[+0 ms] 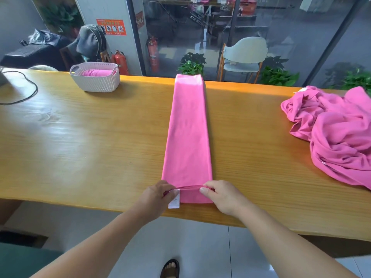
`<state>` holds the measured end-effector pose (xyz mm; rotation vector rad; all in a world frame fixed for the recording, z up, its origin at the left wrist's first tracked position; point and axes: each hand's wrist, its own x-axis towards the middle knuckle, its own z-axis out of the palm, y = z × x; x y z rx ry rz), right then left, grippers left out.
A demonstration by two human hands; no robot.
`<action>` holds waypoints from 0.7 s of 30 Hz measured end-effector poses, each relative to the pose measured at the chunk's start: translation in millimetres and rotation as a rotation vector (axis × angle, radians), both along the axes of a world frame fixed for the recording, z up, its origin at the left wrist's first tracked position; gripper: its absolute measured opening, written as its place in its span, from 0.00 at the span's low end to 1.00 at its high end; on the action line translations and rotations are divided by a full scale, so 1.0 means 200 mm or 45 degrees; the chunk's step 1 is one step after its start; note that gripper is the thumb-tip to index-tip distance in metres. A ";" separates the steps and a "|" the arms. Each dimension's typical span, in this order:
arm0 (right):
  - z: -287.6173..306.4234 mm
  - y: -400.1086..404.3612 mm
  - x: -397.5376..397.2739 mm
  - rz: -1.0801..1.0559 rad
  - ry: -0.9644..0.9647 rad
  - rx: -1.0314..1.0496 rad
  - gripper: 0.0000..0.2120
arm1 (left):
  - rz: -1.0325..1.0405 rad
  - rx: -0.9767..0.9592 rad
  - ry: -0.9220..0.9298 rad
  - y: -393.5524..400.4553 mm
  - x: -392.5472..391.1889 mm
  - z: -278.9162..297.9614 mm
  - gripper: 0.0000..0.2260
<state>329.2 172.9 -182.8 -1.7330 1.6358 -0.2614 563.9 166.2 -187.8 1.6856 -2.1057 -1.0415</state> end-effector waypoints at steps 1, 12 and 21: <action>0.00 -0.01 0.01 0.008 0.024 0.026 0.17 | 0.013 0.026 -0.036 -0.01 0.00 -0.01 0.10; -0.09 -0.02 0.07 -0.070 0.220 -0.400 0.05 | 0.021 -0.376 -0.140 -0.09 -0.04 -0.07 0.05; -0.14 0.03 0.08 0.373 0.495 -0.886 0.04 | -0.500 -0.769 -0.331 -0.03 0.01 -0.10 0.12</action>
